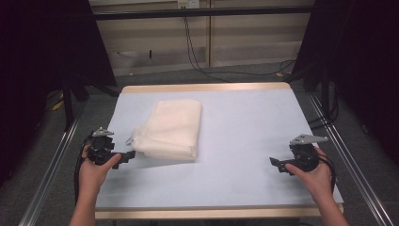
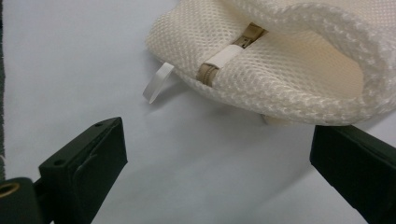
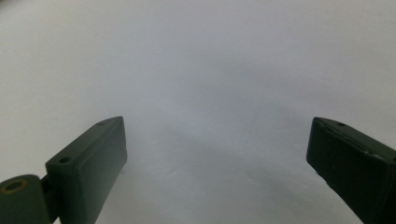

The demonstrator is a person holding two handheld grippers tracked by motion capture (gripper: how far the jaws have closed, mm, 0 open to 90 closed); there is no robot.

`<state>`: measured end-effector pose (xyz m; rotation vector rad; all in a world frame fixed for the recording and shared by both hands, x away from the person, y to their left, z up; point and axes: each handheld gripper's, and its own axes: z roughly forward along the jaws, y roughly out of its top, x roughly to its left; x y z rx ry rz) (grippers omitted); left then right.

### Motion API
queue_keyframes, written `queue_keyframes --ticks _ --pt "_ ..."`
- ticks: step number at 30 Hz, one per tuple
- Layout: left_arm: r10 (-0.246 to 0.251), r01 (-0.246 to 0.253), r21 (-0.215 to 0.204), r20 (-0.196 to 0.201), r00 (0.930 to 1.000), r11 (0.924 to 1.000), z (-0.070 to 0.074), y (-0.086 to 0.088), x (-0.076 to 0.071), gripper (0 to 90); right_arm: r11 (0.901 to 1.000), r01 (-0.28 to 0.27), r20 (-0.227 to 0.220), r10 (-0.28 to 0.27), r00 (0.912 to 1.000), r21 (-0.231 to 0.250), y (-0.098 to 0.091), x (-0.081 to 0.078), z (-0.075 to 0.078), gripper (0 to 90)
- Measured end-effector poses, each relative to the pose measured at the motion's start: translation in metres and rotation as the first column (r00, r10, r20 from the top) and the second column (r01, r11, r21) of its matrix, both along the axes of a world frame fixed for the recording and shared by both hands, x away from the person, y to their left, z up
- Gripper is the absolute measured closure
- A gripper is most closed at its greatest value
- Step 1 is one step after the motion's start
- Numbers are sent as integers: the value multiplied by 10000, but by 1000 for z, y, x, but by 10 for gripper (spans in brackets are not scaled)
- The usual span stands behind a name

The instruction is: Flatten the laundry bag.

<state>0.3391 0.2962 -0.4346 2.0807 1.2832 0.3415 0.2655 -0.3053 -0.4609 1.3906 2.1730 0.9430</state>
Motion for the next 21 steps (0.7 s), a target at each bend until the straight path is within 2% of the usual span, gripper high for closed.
queue_keyframes --ticks 1,3,4,8,13,16,18,21 --pt "58 -57 -126 60 10000 9999 0 -2 0 36 10000 -17 -14 17 10000 57 0 0 1 55" --pt "-26 26 -4 36 10000 10000 3 -2 1 36 9999 -47 95 45 9999 153 -1 0 3 64" --pt "-38 38 -30 67 10000 10000 5 -2 1 36 9998 98 86 -100 9999 173 0 0 4 69" --pt "22 -22 -187 31 10000 9998 8 -2 1 37 9999 35 70 -35 10000 135 1 0 5 70" --pt "-202 199 -157 -147 9997 9997 11 -3 0 37 9999 -92 3 92 10000 129 4 0 5 70" --pt "-292 280 -414 -273 9992 9987 11 -5 0 37 9998 -130 35 130 9999 155 4 1 4 69" --pt "-326 317 -250 -373 9988 9992 11 -5 0 37 9998 -78 -13 79 10000 186 3 1 4 69" --pt "-292 272 -453 -442 9986 9986 9 -8 -1 37 9999 -56 -14 56 10000 145 3 1 4 69"
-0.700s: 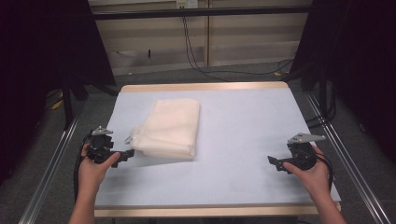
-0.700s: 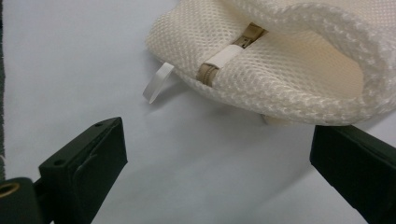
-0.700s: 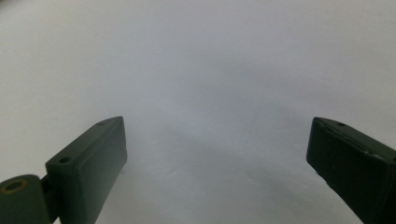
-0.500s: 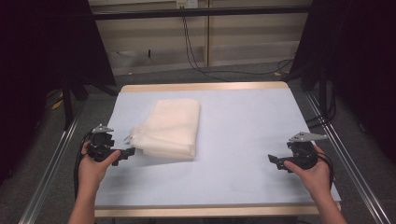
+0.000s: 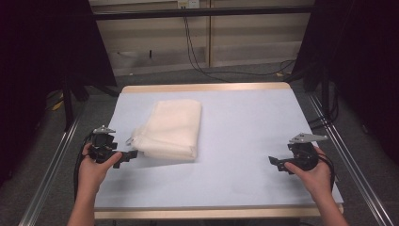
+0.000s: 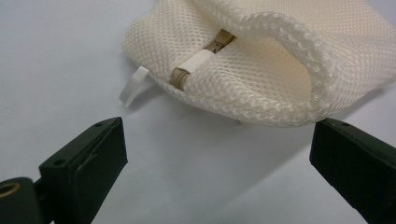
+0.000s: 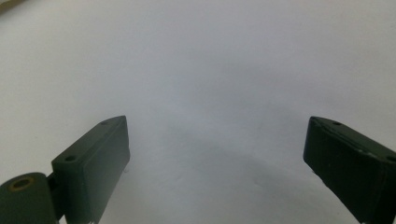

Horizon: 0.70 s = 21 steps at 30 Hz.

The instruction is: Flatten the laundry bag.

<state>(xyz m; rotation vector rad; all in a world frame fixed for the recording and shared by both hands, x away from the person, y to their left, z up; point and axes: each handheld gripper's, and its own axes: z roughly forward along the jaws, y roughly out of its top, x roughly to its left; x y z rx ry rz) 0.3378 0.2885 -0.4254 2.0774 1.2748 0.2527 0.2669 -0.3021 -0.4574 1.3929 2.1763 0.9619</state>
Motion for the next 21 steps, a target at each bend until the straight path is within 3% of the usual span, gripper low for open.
queue_keyframes --ticks 4,7,11,15,19,21 --pt "-272 273 53 -120 9996 9996 1 -3 -2 37 10000 12 -2 -12 10000 -5 0 0 0 70" --pt "-362 360 -298 -67 9993 9989 2 -9 -3 28 10000 6 11 -6 10000 23 -1 0 1 72" --pt "-803 799 -436 -74 9967 9959 2 -15 -3 21 9999 83 -43 -82 10000 71 -1 0 0 74" --pt "-782 754 -884 -286 9965 9932 -3 -23 1 14 10000 -36 2 36 10000 -52 0 -1 -1 82" --pt "-676 634 -845 -480 9966 9944 -5 -26 3 46 10000 12 26 -12 10000 -92 0 0 0 89" --pt "-614 586 -601 -473 9970 9965 -4 -27 3 89 9999 -31 -10 31 10000 -135 1 -1 0 102"
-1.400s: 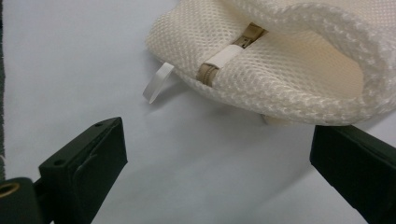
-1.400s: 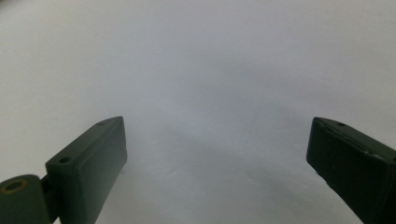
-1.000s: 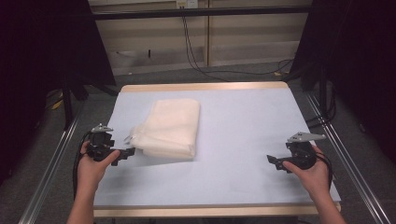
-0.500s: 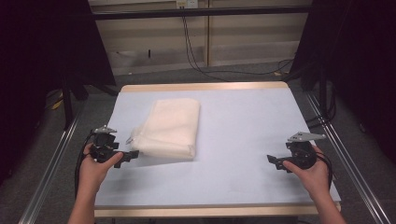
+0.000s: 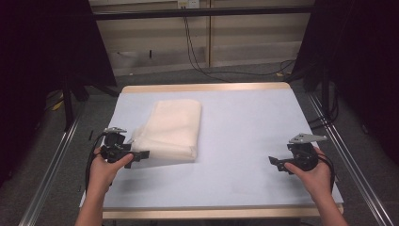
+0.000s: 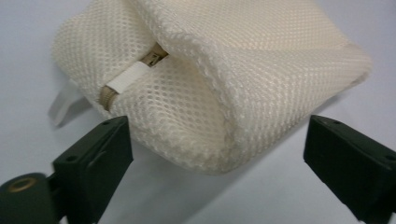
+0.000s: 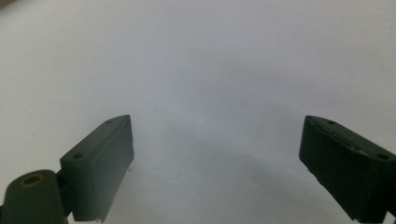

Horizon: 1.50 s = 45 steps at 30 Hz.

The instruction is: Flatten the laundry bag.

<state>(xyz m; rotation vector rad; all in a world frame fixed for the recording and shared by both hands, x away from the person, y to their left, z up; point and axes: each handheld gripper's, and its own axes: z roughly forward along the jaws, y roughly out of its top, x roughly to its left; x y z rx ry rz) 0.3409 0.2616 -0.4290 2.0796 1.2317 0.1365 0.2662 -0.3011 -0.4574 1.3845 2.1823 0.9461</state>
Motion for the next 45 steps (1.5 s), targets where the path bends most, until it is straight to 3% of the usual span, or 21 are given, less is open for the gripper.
queue_keyframes --ticks 3,5,7,10,12,13,17,19,22,32,34,38,41,42,43,45 --pt "-127 127 -98 4 9999 9999 1 -1 1 176 10000 -71 -5 71 10000 -11 1 0 1 105" --pt "-184 185 -261 75 9998 9995 2 0 3 282 9999 -139 -9 139 9999 -25 2 0 1 107" --pt "-169 171 -581 46 9998 9982 2 -1 3 318 9999 -133 -1 133 9999 -69 3 0 1 107" --pt "-178 162 -728 -206 9996 9972 2 -1 5 370 9998 -167 -92 167 9998 -48 4 0 0 107" --pt "-251 227 -658 -358 9990 9976 2 -1 6 412 9999 -141 -128 141 9998 -28 5 0 0 107" --pt "-302 289 -524 -244 9992 9982 2 -2 7 470 9999 -138 -82 137 9999 -35 5 0 0 107" --pt "-390 362 -552 -511 9979 9978 5 -7 8 624 9998 -188 -9 188 9998 -48 4 0 0 108" --pt "-413 358 -907 -591 9974 9952 7 -9 10 754 9999 -146 -110 146 9998 -19 5 -1 0 109" --pt "-416 362 -850 -623 9972 9957 14 -15 13 808 9998 -186 -136 185 9997 -40 6 0 -1 110" --pt "-641 590 -793 -625 9960 9951 38 -33 20 834 9994 -336 -238 334 9992 -76 9 0 -2 109" --pt "-481 440 -653 -626 9969 9969 38 -35 20 828 9996 -297 -286 295 9992 -43 10 0 -1 110" --pt "-632 599 -498 -681 9957 9970 36 -31 20 834 9995 -326 -322 324 9990 -42 10 -1 -2 110" --pt "-405 349 -707 -797 9960 9969 35 -29 21 826 9994 -325 -365 322 9988 -71 9 1 -4 110" --pt "-267 192 -768 -986 9948 9969 34 -27 22 792 9995 -323 -374 320 9988 -74 9 1 -4 109" --pt "-246 168 -662 -1183 9927 9977 32 -27 23 693 9992 -392 -300 390 9988 -81 9 1 -4 109" --pt "-67 20 -410 -1132 9936 9992 28 -25 22 562 9990 -428 -285 424 9987 -117 9 1 -3 110"
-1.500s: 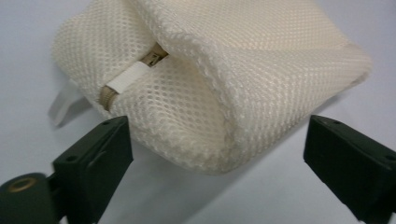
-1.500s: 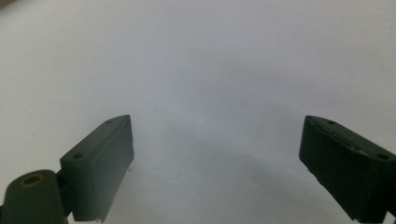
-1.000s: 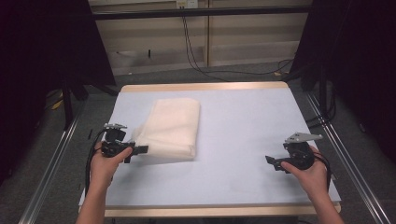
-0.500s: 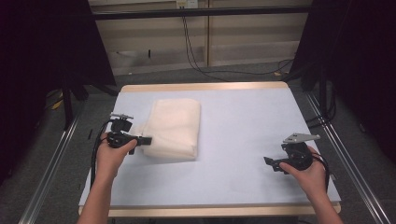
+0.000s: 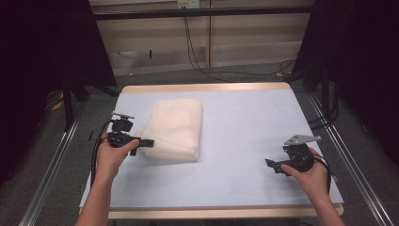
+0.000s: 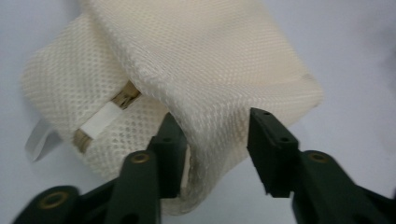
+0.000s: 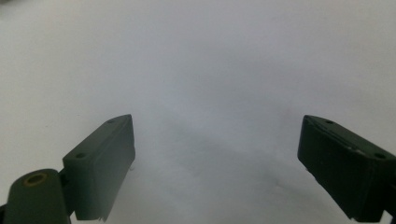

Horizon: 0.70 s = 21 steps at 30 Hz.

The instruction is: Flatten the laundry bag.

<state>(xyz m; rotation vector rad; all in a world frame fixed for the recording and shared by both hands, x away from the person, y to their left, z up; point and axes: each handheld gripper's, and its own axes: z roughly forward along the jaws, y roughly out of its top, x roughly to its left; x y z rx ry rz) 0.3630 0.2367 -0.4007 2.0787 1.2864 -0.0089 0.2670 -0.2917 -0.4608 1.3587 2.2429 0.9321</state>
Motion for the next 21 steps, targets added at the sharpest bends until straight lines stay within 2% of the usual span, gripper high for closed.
queue_keyframes --ticks 1,2,3,5,10,12,14,17,20,21 --pt "75 -77 -207 -118 9999 9998 -2 2 0 508 10000 61 -62 -61 10000 46 0 -1 0 110" --pt "424 -435 -500 -236 9988 9978 -4 3 -1 456 10000 -13 -9 13 10000 15 0 0 0 110" --pt "590 -599 -389 -248 9980 9974 -6 4 -2 404 10000 31 -3 -31 10000 7 0 0 0 110" --pt "344 -344 -7 -287 9990 9994 -11 6 -3 317 9999 142 -52 -142 9999 -21 0 0 -1 110" --pt "113 -109 179 -249 9996 9998 -17 7 -6 153 10000 59 -11 -59 10000 -49 0 0 -1 110" --pt "224 -215 410 -228 9995 9989 -17 10 -6 122 9999 134 -122 -134 9998 -61 0 0 -1 110" --pt "258 -242 380 -428 9988 9990 -18 14 -6 97 9999 113 -125 -114 9999 -58 0 0 -2 110" --pt "174 -135 649 -606 9980 9978 -21 19 -8 86 9999 133 -145 -133 9998 -38 0 0 -2 110" --pt "235 -205 400 -741 9970 9990 -29 22 -8 70 10000 5 -78 -6 10000 -98 0 1 -3 110" --pt "465 -455 154 -740 9962 9988 -32 22 -8 68 9999 -4 -88 3 10000 -112 1 1 -2 110"
